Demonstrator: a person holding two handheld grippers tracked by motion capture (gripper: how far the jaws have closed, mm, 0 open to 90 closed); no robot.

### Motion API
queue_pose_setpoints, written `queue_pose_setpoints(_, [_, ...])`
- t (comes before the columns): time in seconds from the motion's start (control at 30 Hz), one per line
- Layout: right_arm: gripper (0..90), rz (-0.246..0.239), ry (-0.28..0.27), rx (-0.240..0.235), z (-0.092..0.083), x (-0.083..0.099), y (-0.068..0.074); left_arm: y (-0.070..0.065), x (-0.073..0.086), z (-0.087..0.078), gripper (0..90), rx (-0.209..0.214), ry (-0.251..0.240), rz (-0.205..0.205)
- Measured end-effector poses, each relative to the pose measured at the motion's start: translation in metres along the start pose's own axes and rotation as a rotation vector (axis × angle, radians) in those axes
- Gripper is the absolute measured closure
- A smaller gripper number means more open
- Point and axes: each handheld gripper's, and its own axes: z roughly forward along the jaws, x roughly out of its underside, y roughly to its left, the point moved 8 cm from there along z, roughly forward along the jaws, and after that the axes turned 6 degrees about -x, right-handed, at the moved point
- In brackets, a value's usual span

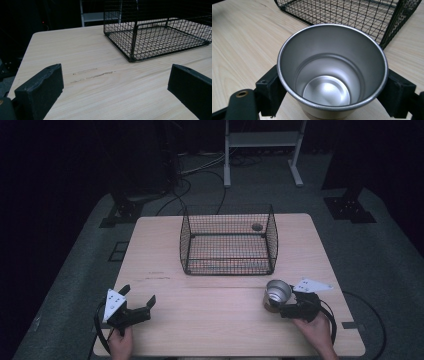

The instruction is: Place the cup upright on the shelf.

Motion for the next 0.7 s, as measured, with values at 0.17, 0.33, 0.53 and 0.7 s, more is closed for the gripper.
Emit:
queue_pose_setpoints(0.17, [17.6, -0.007, -0.002, -0.010, -0.003, -0.008, 0.003, 0.001, 0.000, 0.000, 0.0, -0.001, -0.001, -0.003])
queue_pose_setpoints(0.33, [17.6, -0.018, -0.006, -0.023, -0.002, -0.017, 0.006, 0.001, 0.000, 0.000, 0.0, -0.001, -0.002, -0.001])
queue_pose_setpoints(0.53, [17.6, -0.037, -0.009, -0.033, -0.003, -0.030, 0.009, 0.002, 0.000, -0.001, 0.0, -0.002, 0.000, -0.004])
queue_pose_setpoints(0.7, [17.5, -0.041, -0.007, -0.050, -0.003, -0.039, 0.011, 0.002, 0.000, -0.001, 0.0, -0.002, -0.001, -0.002])
